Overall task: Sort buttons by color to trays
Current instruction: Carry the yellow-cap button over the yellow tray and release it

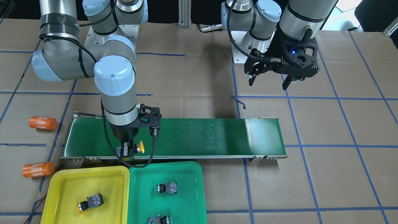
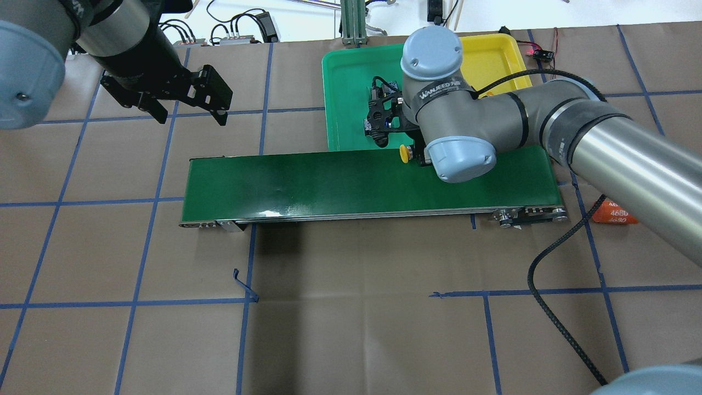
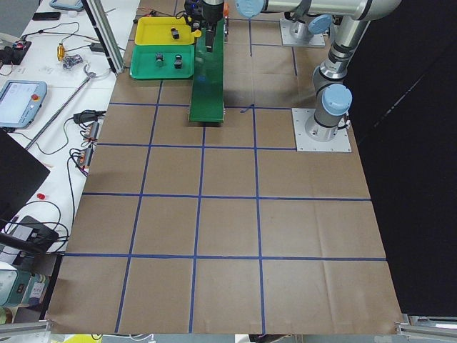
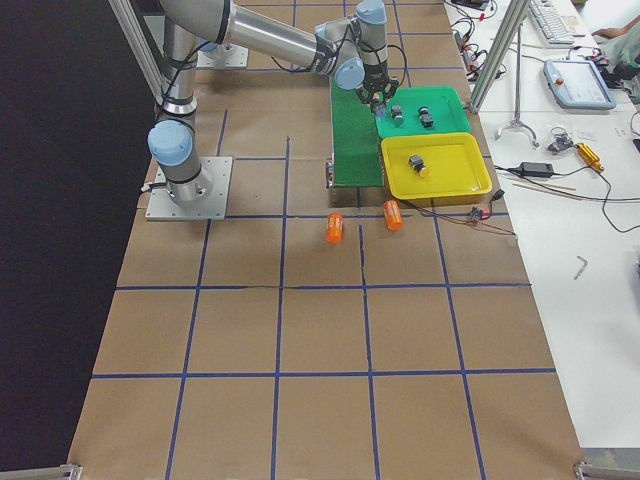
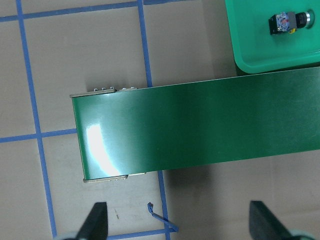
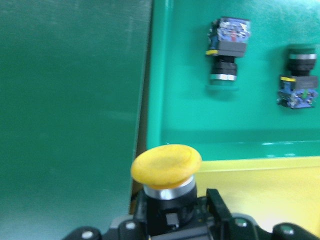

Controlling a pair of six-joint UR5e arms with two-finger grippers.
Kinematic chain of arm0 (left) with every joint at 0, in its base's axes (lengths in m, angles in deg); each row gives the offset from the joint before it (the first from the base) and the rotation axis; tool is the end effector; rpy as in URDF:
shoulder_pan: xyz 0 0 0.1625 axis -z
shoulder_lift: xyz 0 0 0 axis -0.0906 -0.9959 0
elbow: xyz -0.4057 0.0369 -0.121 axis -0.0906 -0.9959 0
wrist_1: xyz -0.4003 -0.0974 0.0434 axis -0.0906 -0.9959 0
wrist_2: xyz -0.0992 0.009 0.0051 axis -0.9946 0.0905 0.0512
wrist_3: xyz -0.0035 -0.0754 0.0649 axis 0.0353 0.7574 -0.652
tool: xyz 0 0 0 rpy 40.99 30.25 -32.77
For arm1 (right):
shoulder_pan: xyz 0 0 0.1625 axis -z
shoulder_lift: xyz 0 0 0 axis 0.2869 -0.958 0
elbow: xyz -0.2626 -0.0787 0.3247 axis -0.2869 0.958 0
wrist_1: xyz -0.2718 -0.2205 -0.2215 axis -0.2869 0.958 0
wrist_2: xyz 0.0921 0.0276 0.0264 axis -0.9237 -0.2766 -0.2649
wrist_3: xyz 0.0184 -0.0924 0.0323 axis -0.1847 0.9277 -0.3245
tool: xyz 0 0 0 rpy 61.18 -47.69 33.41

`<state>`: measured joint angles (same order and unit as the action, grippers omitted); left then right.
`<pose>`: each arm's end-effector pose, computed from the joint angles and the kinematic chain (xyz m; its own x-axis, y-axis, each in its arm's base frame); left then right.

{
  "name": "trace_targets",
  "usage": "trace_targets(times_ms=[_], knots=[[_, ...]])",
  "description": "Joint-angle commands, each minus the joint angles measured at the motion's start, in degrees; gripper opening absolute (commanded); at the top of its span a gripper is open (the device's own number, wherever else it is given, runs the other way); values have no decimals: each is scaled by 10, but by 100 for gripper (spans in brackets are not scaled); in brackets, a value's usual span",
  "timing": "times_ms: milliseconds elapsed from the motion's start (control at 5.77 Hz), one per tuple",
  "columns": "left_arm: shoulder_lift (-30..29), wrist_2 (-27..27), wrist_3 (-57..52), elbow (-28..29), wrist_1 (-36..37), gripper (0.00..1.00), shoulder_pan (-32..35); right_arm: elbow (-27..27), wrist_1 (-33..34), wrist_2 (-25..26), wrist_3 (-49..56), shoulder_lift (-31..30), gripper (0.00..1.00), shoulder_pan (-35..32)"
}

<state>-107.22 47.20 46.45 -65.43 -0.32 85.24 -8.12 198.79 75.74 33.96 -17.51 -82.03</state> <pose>-0.1407 -0.5027 0.5022 -0.9935 0.1106 0.0281 0.1083 0.9913 -0.0745 0.2191 -0.6123 0.3144 0.1267 -0.9664 0.2238 -0.9901 -0.1097 0.0871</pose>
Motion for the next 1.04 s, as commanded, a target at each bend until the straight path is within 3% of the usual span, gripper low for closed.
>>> trace_targets(times_ms=[0, 347, 693, 867], knots=[[2, -1, 0, 0, 1, 99, 0, 118, 19, -1, 55, 97, 20, 42], [6, 0, -2, -4, 1, 99, 0, 215, 21, -5, 91, 199, 20, 85], [6, -1, -2, -4, 1, 99, 0, 223, 49, -15, 108, 236, 24, 110], [9, 1, -2, -4, -1, 99, 2, 222, 47, -42, 103, 237, 90, 110]])
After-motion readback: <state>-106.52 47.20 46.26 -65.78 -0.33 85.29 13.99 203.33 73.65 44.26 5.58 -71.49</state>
